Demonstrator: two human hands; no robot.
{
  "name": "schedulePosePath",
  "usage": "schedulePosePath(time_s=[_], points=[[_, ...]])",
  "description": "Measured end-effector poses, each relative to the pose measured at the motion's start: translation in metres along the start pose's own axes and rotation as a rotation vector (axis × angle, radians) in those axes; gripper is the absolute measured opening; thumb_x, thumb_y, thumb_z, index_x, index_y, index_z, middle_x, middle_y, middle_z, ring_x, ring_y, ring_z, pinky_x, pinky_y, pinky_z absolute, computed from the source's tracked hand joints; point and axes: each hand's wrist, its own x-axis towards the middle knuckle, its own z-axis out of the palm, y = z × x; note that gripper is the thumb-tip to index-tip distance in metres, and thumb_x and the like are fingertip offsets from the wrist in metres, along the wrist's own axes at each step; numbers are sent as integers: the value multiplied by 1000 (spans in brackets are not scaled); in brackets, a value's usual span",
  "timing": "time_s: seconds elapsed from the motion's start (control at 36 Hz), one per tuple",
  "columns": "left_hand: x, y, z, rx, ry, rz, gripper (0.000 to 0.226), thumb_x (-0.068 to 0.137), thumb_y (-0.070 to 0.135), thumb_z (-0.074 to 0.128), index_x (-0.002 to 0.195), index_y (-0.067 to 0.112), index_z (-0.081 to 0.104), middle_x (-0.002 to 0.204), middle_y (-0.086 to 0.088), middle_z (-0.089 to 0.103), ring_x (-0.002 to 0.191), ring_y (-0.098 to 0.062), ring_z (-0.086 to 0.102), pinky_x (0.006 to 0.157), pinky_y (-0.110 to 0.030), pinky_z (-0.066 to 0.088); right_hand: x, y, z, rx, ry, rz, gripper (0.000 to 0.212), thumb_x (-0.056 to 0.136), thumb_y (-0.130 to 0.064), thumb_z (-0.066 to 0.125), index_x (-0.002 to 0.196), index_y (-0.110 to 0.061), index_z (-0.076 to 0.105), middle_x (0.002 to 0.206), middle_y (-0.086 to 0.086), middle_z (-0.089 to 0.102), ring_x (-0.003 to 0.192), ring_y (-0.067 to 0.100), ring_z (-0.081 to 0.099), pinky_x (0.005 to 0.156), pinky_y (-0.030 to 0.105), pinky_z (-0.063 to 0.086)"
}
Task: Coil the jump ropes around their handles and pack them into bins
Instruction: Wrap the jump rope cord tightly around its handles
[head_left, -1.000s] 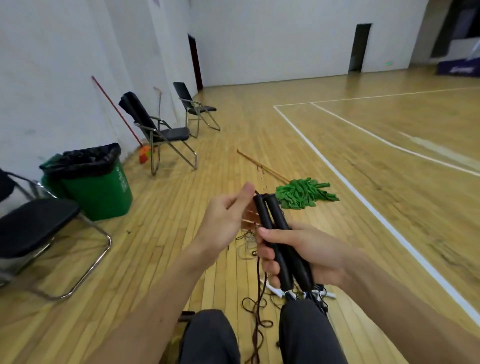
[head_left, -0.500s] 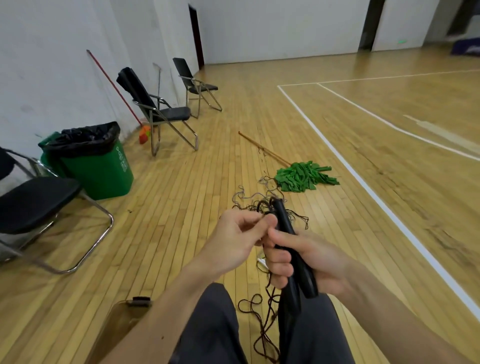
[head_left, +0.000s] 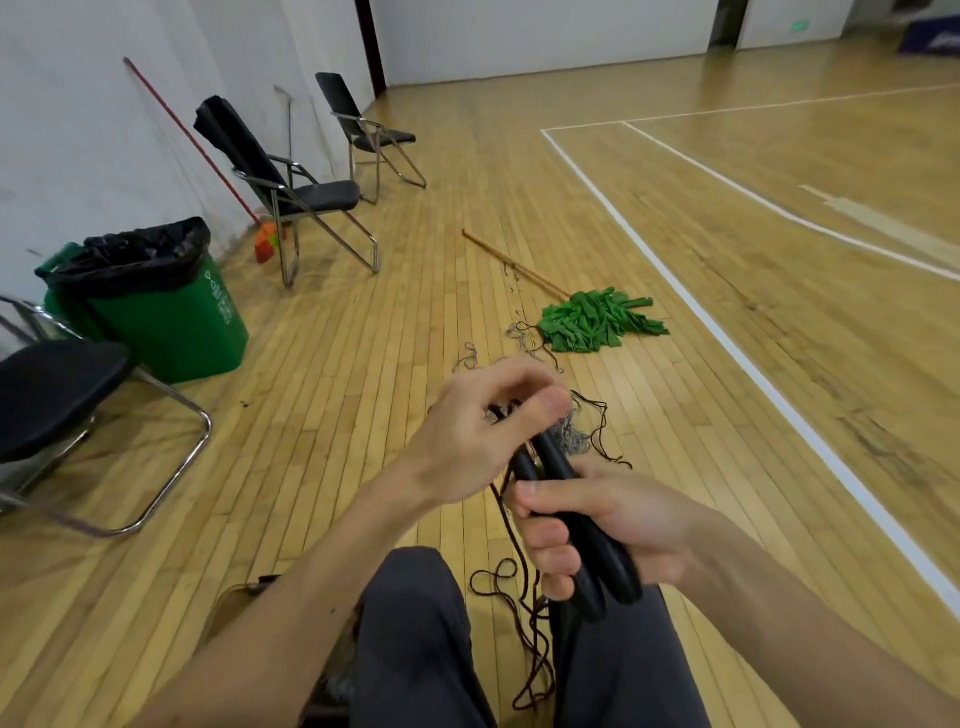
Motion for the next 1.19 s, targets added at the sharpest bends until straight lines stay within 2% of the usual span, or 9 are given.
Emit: schedulePosePath(time_s=[0.08, 0.17, 0.28, 0.5, 0.64, 0.69, 0.89, 1.06, 1.19], points=[[5, -6, 7, 65, -32, -39, 46, 91, 46, 59, 58, 13, 58, 52, -6, 51, 52, -23, 46, 51, -34, 38, 4, -1, 1, 8, 47, 34, 18, 95, -20, 61, 79, -14, 57, 64, -1, 44, 53, 11, 47, 56, 26, 48], [7, -16, 8, 94, -33, -26, 46, 92, 34, 62, 51, 19, 49, 47, 3, 42, 47, -13, 37, 50, -26, 31, 9, 4, -2, 10, 85, 27, 15, 96, -20, 60, 82, -14, 60, 65, -1, 44, 53, 10, 47, 56, 26, 47], [12, -24, 7, 92, -62, -55, 45, 92, 19, 62, 51, 7, 46, 48, -6, 41, 47, -11, 35, 49, -26, 30, 15, 9, -5, 21, 120, -14, 11, 95, -19, 61, 93, -9, 66, 67, 1, 47, 55, 13, 50, 58, 28, 47], [18, -35, 4, 111, -83, -63, 46, 92, 16, 62, 52, 2, 44, 46, -4, 36, 46, -15, 33, 49, -23, 28, 12, 18, -10, -116, 228, -38, 15, 91, -19, 69, 101, -7, 67, 76, 7, 58, 65, 19, 58, 63, 30, 53], [20, -40, 7, 209, -113, -47, 48, 91, 21, 61, 48, 29, 40, 45, 9, 35, 46, -10, 35, 52, -20, 29, 15, 20, -8, -244, 371, -13, 13, 100, -16, 61, 97, -5, 57, 69, 1, 54, 61, 16, 52, 61, 28, 45], [20, -42, 7, 216, -120, -48, 47, 91, 22, 60, 49, 32, 41, 45, 10, 36, 46, -9, 36, 51, -21, 30, 17, 20, -8, -260, 393, -2, 15, 101, -20, 59, 96, -7, 54, 66, 0, 50, 59, 15, 49, 59, 27, 42], [20, -44, 7, 226, -168, -44, 41, 91, 18, 62, 52, 6, 54, 45, -1, 43, 47, -18, 39, 52, -17, 30, 19, 25, -8, -282, 408, 21, 15, 98, -21, 64, 95, -8, 58, 75, 4, 60, 74, 21, 62, 74, 34, 57], [21, -46, 3, 234, -176, -65, 42, 90, 21, 59, 52, 7, 53, 46, -3, 42, 47, -11, 35, 52, -20, 29, 25, 34, -4, -305, 530, -82, 19, 90, -23, 73, 93, -9, 61, 68, 2, 53, 58, 15, 50, 59, 28, 43], [22, -46, 6, 292, -201, -44, 46, 90, 23, 58, 48, 23, 41, 44, 9, 34, 45, -12, 35, 51, -18, 28, 31, 38, -6, -391, 598, -84, 28, 98, -22, 65, 81, -10, 46, 57, -1, 43, 47, 15, 38, 52, 29, 37]])
